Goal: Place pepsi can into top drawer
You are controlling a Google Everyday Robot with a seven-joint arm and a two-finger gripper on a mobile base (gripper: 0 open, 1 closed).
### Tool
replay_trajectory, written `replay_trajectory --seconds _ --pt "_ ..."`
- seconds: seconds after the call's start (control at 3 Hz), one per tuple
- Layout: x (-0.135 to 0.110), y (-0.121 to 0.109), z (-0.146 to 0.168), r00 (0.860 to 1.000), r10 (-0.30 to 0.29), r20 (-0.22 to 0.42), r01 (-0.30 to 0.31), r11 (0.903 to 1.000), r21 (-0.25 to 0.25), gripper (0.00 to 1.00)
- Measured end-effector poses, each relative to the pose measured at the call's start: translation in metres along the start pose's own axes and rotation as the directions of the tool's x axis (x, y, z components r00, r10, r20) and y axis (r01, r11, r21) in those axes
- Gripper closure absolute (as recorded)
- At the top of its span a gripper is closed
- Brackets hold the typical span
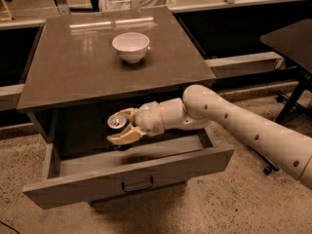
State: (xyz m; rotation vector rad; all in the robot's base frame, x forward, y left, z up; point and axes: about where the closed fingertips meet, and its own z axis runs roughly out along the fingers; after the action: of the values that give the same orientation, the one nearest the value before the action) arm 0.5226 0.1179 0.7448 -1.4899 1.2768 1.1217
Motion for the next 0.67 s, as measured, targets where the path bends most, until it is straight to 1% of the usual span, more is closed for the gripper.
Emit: replay_trajectory --seconds 0.33,0.67 --pt "0.028 -0.021 0.017 1.0 -0.006 -0.017 0.008 0.995 0.1 1.0" --pt "0.046 -0.041 0.031 1.0 -0.021 -0.021 0.024 0.9912 0.13 0.86"
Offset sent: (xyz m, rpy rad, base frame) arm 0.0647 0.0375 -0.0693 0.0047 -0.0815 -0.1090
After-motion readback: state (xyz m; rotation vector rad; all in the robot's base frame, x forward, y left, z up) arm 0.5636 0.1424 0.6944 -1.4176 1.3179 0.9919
